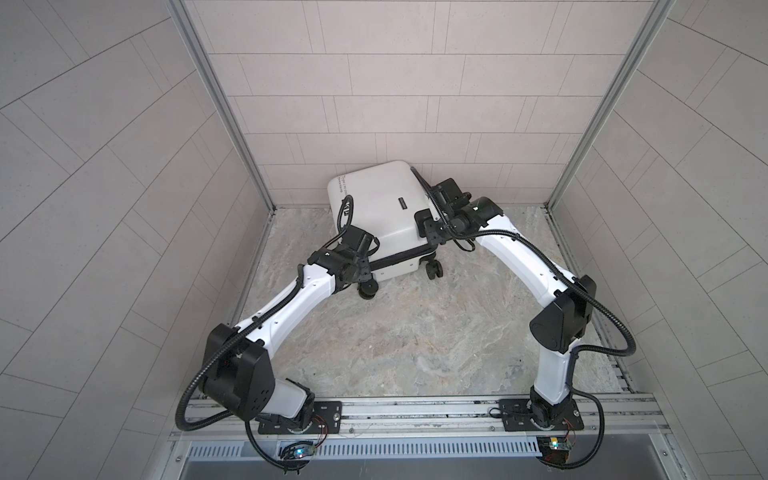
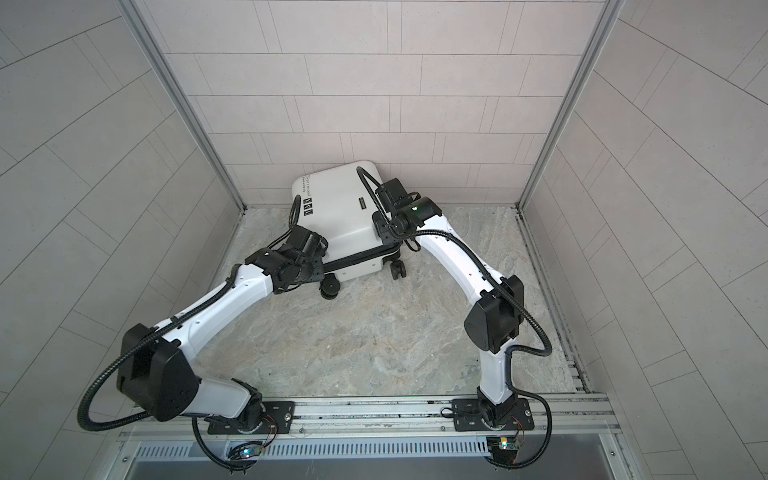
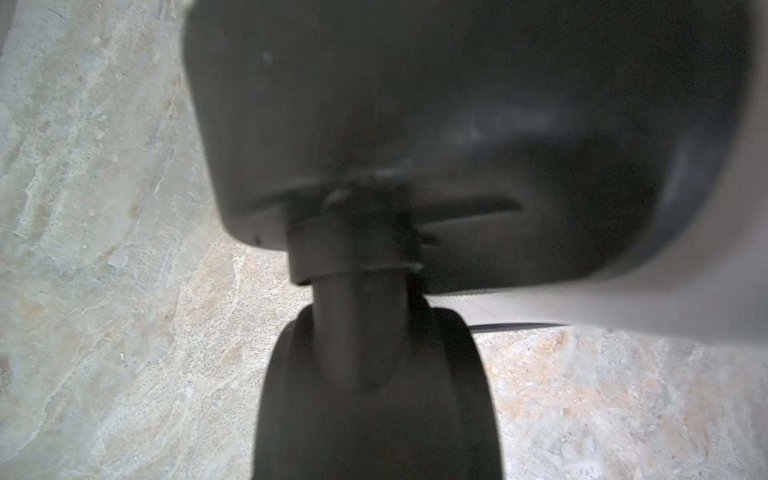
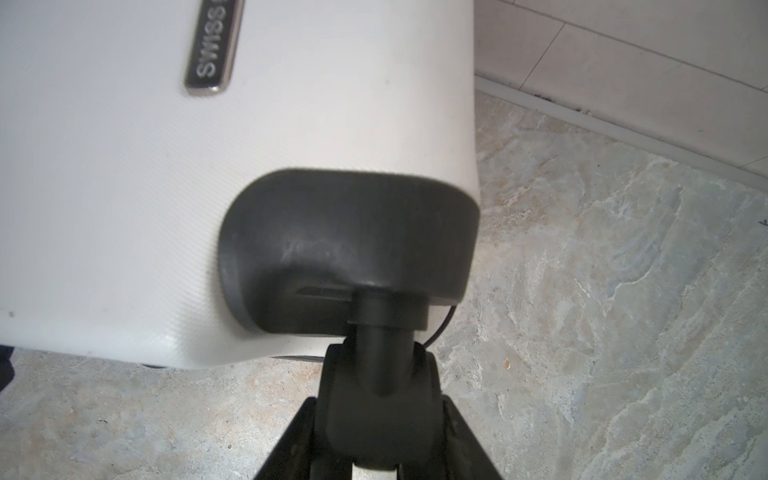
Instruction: Pack the luggage
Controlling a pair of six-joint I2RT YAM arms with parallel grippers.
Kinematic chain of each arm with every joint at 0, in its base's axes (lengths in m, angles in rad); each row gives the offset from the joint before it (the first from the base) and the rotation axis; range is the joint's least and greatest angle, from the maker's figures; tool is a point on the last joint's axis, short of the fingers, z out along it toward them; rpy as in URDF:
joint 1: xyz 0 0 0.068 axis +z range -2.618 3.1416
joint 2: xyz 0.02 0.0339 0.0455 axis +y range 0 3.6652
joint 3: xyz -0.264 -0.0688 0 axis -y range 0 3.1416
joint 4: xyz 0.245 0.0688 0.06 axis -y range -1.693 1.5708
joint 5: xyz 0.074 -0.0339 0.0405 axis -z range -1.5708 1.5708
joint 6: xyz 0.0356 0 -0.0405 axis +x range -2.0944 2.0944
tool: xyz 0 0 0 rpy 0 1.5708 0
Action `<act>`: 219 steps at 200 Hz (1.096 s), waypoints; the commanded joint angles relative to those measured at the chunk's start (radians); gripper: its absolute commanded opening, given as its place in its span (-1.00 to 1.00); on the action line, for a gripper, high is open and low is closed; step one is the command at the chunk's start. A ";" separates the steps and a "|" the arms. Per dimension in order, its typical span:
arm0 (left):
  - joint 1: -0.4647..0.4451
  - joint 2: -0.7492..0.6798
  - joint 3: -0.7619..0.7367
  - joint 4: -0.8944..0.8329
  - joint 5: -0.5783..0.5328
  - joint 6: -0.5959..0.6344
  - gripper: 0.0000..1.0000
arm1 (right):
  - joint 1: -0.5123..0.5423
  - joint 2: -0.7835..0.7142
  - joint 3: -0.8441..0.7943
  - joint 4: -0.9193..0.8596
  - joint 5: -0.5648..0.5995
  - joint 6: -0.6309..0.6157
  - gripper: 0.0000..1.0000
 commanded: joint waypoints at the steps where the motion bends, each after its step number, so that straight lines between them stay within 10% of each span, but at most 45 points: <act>1: -0.012 -0.071 0.007 0.106 -0.027 0.035 -0.82 | 0.015 0.026 0.055 0.088 -0.040 -0.011 -0.27; 109: -0.011 -0.062 -0.051 0.145 -0.028 0.033 -0.81 | -0.002 0.057 -0.071 0.141 -0.049 0.004 -0.26; 153: -0.012 -0.099 -0.052 0.130 -0.042 0.033 0.17 | -0.003 0.012 -0.132 0.175 -0.050 0.009 0.53; 219: 0.029 -0.235 -0.043 0.052 -0.014 0.042 0.45 | -0.020 -0.123 -0.220 0.200 -0.071 -0.007 0.89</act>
